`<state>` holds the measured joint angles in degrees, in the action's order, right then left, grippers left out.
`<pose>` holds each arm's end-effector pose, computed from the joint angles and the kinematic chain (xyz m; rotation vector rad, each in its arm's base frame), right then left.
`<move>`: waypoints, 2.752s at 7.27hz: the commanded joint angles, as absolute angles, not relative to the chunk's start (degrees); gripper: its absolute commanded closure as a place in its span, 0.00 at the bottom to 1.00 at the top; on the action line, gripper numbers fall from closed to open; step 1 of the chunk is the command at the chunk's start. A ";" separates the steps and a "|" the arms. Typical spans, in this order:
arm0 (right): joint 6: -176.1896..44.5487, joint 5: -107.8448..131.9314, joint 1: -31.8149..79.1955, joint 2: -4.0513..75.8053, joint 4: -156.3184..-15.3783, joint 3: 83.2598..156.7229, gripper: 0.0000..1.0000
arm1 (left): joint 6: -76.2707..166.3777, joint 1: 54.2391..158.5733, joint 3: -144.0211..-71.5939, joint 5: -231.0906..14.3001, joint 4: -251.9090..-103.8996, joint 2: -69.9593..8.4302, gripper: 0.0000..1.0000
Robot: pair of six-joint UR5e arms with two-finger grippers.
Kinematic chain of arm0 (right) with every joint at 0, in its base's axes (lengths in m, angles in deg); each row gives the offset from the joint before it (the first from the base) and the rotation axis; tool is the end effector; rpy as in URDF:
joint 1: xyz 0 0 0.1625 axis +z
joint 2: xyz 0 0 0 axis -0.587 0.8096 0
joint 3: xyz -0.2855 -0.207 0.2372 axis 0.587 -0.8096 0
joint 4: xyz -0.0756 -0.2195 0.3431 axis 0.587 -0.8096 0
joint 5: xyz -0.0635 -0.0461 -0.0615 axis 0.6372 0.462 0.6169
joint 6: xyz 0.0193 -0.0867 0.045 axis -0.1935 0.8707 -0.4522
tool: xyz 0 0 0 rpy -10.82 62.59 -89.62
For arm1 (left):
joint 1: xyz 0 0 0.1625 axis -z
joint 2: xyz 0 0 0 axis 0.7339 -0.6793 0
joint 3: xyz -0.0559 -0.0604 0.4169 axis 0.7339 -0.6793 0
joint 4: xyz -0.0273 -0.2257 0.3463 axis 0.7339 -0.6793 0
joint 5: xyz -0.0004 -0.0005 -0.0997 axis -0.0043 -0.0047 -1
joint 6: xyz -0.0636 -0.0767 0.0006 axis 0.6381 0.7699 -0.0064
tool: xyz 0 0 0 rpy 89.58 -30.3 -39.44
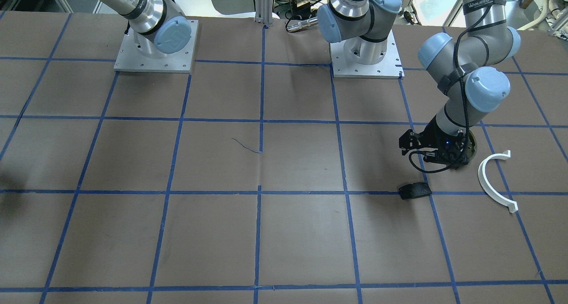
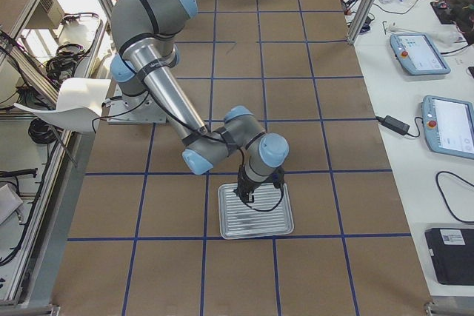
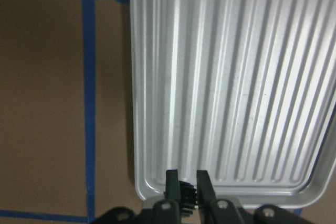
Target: Place bearing gear from tray to pile
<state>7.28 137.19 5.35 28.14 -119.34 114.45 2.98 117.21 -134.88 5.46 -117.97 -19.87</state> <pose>-0.4100 -0.5097 0.2647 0.2253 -3.0562 -0.3408 0.0403 -0.4885 0.2431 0.2016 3.1179 0.1025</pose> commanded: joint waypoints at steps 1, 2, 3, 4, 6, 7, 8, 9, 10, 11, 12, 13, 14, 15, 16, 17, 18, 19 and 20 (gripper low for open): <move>-0.85 134.22 16.47 32.59 -118.79 114.71 1.00 | 17.59 127.49 -124.55 5.07 -130.91 -19.18 0.00; -7.77 131.86 21.23 32.69 -118.62 115.06 1.00 | 24.02 131.20 -119.72 5.16 -137.50 -18.12 0.00; -14.97 129.14 25.89 32.78 -116.00 115.15 1.00 | 28.26 134.37 -114.28 5.16 -144.78 -16.63 0.00; -20.87 125.98 29.85 32.87 -114.50 115.32 1.00 | 30.56 136.92 -108.13 5.07 -153.47 -14.97 0.00; -31.77 116.94 36.36 32.87 -112.73 117.07 1.00 | 32.35 139.40 -101.32 3.77 -162.78 -11.89 0.00; -35.92 113.15 40.05 32.95 -113.42 118.82 1.00 | 33.21 140.45 -101.21 1.32 -160.00 -11.09 0.00; -42.31 111.11 44.87 32.95 -113.86 119.71 1.00 | 32.61 140.64 -102.78 1.64 -151.88 -11.60 0.00; -50.73 109.61 50.83 32.95 -114.91 119.81 1.00 | 32.26 140.55 -104.01 1.30 -149.02 -11.09 0.00; -57.77 107.16 57.07 32.43 -118.84 119.98 1.00 | 32.17 140.46 -104.37 1.47 -148.99 -10.82 0.00; -63.67 106.79 62.79 31.90 -124.01 120.94 1.00 | 32.08 140.11 -104.29 1.47 -149.25 -10.73 0.00; -68.95 106.78 66.94 31.81 -129.37 123.39 1.00 | 32.08 140.20 -104.29 1.56 -149.25 -10.73 0.00; -72.14 106.00 70.37 31.03 -136.73 127.50 1.00 | 32.08 140.20 -104.29 1.56 -149.25 -10.64 0.00; -74.95 105.99 72.58 30.24 -143.16 131.28 1.00 | 32.08 140.02 -104.20 1.64 -149.25 -10.56 0.00; -77.94 106.08 74.26 29.71 -147.66 133.15 1.00 | 32.08 140.02 -104.29 1.73 -149.34 -10.38 0.00; -81.10 106.17 76.10 29.70 -147.97 132.99 1.00 | 32.08 140.02 -104.29 1.73 -149.43 -10.38 0.00; -81.22 106.17 76.38 29.62 -147.97 133.25 1.00 | 32.08 140.11 -104.29 1.73 -149.60 -10.38 0.00; -81.22 106.26 76.38 29.61 -148.06 132.91 0.90 | 32.08 140.11 -104.29 1.73 -149.69 -10.29 0.00; -80.09 107.04 76.30 29.96 -151.02 132.30 0.62 | 32.08 140.11 -104.55 1.73 -149.95 -10.12 0.00; -79.04 109.75 75.95 29.88 -153.57 131.33 0.57 | 32.08 139.85 -104.81 1.73 -151.09 -10.29 0.00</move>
<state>-80.16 107.42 76.18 29.83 -150.59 132.28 32.08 140.05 -104.53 1.73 -150.13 -10.23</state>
